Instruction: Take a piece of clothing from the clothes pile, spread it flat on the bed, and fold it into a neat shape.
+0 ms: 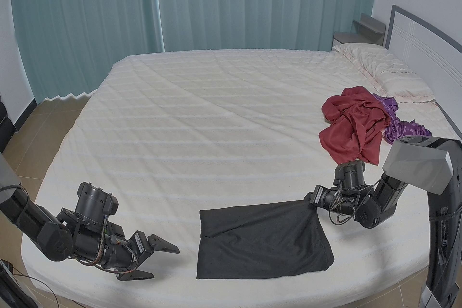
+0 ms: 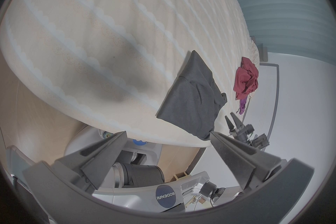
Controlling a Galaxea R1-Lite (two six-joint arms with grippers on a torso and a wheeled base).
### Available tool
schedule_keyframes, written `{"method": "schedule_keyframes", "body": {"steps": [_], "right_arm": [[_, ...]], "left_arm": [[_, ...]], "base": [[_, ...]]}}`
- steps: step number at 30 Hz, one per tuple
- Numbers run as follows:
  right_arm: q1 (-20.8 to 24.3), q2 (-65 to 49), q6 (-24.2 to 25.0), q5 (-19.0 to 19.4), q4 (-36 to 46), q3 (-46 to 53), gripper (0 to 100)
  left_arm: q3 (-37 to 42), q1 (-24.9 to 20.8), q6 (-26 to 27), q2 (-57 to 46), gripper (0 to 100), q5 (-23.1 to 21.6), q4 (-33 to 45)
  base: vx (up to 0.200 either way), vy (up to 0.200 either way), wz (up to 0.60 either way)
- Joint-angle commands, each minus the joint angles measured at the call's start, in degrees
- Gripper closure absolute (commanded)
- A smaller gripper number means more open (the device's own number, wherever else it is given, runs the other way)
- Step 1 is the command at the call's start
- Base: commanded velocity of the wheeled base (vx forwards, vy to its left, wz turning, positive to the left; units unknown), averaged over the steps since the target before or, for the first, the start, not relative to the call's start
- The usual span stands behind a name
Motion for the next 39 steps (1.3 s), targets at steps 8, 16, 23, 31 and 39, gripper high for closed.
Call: {"method": "schedule_keyframes", "body": {"steps": [8, 16, 23, 31, 39], "right_arm": [[-0.58, 0.00, 0.73, 0.01, -0.34, 0.84, 0], [-1.46, -5.01, 2.05, 0.45, -0.34, 5.76, 0], [1.53, -7.74, 1.08, 4.93, -2.89, 17.89, 0], [4.87, 0.17, -1.20, 5.55, -17.30, 24.22, 0], [4.16, 0.61, -2.70, 5.64, -19.58, 26.07, 0]], "left_arm": [[-0.01, 0.09, -0.07, 0.10, 0, 0.06, -0.03], [-1.15, 0.00, -0.42, 0.54, 0, 1.20, -0.03], [-10.12, -1.41, 0.20, 5.90, 0, 6.21, -0.03], [-20.57, -6.77, 12.06, 19.70, 0, 19.31, -0.12], [-20.93, -10.46, 16.02, 24.62, 0, 20.10, -5.83]], "base": [[0.000, 0.000, 0.00], [0.000, 0.000, 0.00], [0.000, 0.000, 0.00], [0.000, 0.000, 0.00], [0.000, 0.000, 0.00]]}}
